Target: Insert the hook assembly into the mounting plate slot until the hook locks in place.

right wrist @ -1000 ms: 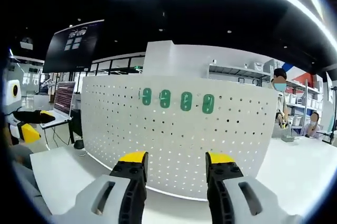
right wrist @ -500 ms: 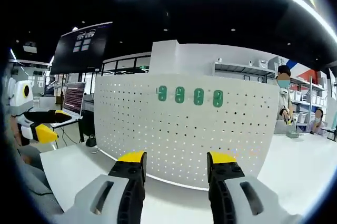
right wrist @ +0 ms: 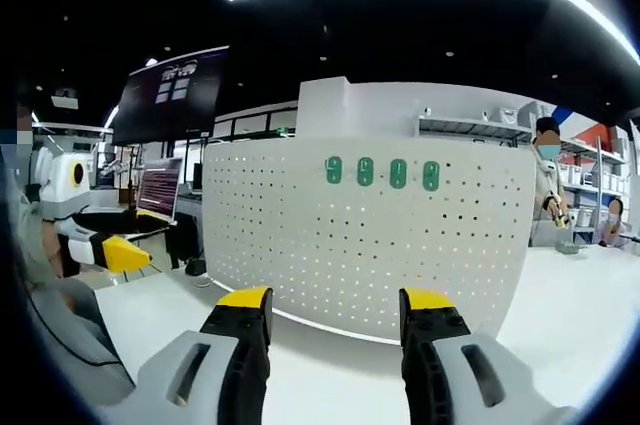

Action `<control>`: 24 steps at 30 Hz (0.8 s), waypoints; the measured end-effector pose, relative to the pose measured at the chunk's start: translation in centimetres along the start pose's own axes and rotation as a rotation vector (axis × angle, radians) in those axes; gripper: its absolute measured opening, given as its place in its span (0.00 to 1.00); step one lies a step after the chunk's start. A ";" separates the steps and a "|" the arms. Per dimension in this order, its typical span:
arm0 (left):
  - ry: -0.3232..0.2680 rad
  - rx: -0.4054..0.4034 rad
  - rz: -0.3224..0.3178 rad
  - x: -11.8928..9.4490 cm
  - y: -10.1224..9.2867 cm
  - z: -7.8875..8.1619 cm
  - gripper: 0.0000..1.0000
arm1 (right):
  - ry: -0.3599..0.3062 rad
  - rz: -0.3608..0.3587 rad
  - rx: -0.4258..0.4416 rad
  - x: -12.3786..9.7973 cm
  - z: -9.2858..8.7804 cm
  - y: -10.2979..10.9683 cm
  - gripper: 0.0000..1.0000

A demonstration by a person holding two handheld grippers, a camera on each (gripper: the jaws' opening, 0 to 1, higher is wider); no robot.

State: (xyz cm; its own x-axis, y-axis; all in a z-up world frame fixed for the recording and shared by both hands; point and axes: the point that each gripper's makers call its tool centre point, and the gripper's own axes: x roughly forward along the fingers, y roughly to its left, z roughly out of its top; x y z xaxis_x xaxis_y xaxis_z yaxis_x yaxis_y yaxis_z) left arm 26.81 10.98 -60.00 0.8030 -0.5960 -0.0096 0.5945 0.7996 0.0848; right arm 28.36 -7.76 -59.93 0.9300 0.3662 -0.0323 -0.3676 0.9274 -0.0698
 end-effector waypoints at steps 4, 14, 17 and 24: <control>0.016 0.001 0.003 0.0 -0.2 -0.5 0.64 | -0.009 0.040 0.019 -0.3 -0.1 1.3 0.50; 0.021 0.018 -0.001 -0.3 -0.8 -0.7 0.63 | -0.057 0.100 0.045 -0.8 0.4 3.7 0.53; 0.016 0.030 -0.002 -0.4 -1.0 -0.6 0.64 | -0.069 0.111 0.048 -0.9 0.5 4.1 0.53; -0.001 0.040 -0.010 -0.7 -1.4 -0.5 0.65 | -0.076 0.120 0.060 -1.2 0.5 4.5 0.54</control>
State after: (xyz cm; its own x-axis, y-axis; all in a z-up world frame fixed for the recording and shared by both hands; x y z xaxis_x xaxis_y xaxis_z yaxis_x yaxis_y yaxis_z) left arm 25.43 10.29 -60.61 0.7971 -0.6038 -0.0100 0.6001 0.7902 0.1244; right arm 25.62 -4.03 -59.71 0.8778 0.4774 0.0390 -0.4774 0.8786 -0.0098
